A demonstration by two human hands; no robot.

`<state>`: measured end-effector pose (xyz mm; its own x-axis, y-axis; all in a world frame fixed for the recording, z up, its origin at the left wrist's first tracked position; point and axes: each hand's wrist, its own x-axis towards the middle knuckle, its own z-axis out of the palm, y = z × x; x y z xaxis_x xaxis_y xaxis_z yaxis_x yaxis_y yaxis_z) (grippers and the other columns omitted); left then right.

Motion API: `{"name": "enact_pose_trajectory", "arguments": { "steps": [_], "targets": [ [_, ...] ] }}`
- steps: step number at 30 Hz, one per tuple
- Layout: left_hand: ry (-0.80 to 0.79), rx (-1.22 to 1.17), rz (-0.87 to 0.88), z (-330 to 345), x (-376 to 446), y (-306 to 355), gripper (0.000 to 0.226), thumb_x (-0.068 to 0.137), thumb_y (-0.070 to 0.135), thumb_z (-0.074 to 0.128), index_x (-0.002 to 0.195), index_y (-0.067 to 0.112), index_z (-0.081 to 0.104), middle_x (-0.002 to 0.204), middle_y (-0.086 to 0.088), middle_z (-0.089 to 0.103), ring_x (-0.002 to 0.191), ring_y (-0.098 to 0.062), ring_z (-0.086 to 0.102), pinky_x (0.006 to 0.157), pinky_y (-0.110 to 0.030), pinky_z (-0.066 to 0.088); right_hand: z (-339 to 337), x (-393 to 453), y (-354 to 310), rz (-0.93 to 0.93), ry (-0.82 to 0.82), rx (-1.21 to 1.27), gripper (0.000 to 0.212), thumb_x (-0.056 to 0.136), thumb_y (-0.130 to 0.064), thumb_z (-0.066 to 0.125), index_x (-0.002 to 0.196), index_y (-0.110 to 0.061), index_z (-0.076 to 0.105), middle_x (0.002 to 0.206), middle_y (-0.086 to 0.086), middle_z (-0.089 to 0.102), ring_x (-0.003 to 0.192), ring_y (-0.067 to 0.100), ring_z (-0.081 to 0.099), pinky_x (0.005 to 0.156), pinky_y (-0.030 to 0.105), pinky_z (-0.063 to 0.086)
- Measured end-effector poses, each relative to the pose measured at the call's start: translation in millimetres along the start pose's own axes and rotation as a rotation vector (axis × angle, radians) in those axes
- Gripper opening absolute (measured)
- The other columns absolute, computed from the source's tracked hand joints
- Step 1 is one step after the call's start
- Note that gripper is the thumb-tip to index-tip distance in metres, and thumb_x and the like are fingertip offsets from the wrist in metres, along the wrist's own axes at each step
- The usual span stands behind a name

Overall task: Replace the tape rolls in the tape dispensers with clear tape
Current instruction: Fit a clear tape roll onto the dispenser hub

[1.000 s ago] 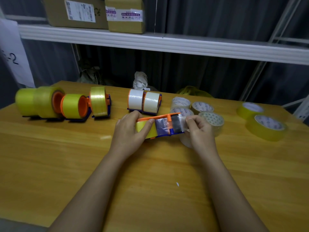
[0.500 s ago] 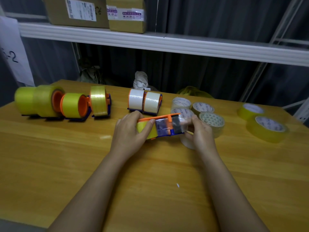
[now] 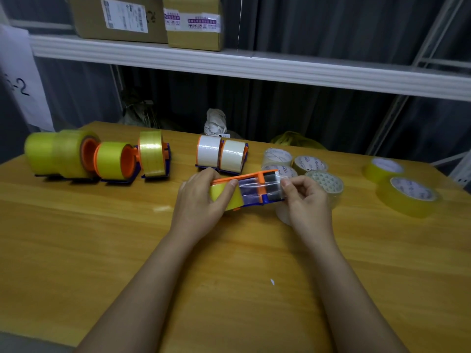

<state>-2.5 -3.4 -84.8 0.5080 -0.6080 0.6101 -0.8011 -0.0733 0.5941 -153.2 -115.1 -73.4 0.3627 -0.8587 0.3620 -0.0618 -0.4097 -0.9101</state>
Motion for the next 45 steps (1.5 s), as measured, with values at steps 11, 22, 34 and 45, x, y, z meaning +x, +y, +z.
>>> {"name": "enact_pose_trajectory", "arguments": {
  "steps": [11,22,34,45],
  "targets": [
    [-0.059,-0.113,-0.03,-6,0,1,0.027,0.092,0.039,0.041,0.093,0.017,0.056,0.082,0.019,0.044,0.083,-0.009,0.044,0.073,-0.035,0.041,-3,3,3,0.073,0.073,0.051,0.017,0.099,-0.02,0.051,0.083,-0.021,0.052,0.084,0.001,0.065,0.08,0.013,0.067,0.071,0.028,0.058],
    [-0.109,-0.059,-0.067,-6,5,-9,0.038,0.09,0.051,0.034,0.093,0.019,0.054,0.082,0.016,0.047,0.087,-0.011,0.044,0.068,-0.027,0.034,1,-2,-5,-0.108,0.031,0.113,0.014,0.097,-0.018,0.054,0.085,-0.023,0.057,0.087,0.007,0.067,0.083,0.022,0.067,0.073,0.041,0.057],
    [-0.041,-0.027,-0.083,-6,7,-6,0.033,0.084,0.049,0.05,0.093,0.018,0.06,0.083,0.018,0.048,0.089,-0.009,0.043,0.079,-0.04,0.044,4,0,0,-0.073,-0.044,0.145,0.017,0.099,-0.011,0.05,0.084,-0.02,0.053,0.088,0.006,0.068,0.082,0.013,0.069,0.069,0.024,0.056],
    [-0.095,-0.041,-0.063,-5,5,-10,0.025,0.099,0.031,0.041,0.108,0.014,0.058,0.089,0.017,0.046,0.096,-0.011,0.041,0.076,-0.03,0.036,0,1,-4,-0.04,-0.02,0.26,0.017,0.1,-0.012,0.047,0.086,-0.02,0.054,0.094,0.004,0.064,0.092,0.024,0.068,0.064,0.02,0.056]
  ]
}}
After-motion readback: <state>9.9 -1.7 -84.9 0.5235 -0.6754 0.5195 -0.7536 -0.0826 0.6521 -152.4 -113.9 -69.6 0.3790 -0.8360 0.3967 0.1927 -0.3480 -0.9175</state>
